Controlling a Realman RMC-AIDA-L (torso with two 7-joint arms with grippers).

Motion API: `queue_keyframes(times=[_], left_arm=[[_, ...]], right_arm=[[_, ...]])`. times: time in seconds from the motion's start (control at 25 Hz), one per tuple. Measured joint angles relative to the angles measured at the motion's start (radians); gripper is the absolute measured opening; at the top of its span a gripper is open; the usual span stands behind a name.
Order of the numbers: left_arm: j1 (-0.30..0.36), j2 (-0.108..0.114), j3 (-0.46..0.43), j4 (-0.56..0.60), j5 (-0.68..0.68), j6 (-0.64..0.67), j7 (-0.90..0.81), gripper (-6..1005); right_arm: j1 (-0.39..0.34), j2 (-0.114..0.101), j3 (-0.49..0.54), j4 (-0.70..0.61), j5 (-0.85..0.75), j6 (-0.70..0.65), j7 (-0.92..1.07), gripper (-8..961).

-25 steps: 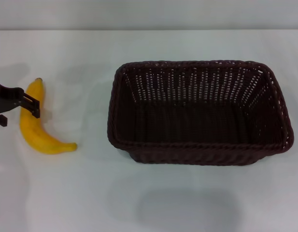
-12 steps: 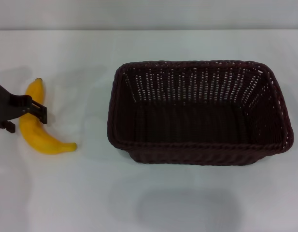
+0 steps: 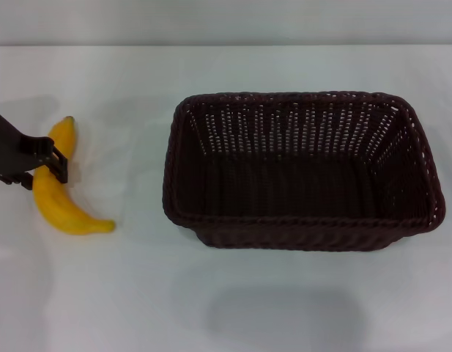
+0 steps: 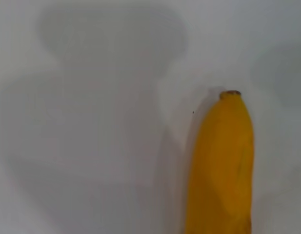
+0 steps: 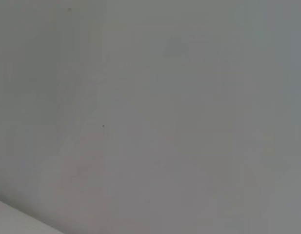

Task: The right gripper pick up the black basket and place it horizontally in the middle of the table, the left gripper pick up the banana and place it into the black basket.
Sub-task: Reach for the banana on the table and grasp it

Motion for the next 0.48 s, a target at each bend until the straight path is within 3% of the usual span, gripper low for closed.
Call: queue_keyframes(times=[0.2,0.32,0.48], left_arm=[[-0.009,0.000,0.002,0.000,0.012,0.002,0.009,500],[-0.012,0.004,-0.003,0.008,-0.022,0.000,0.038,497],[-0.008,0.029,-0.006,0.071,-0.151,-0.050,0.101,493]], right_arm=[[0.002,0.001,0.000,0.001,0.000,-0.001,0.000,484],[0.005,0.001,0.000,0.003,0.002,-0.002,0.000,484],[0.008,0.002,0.000,0.010,0.003,-0.003,0.000,484]])
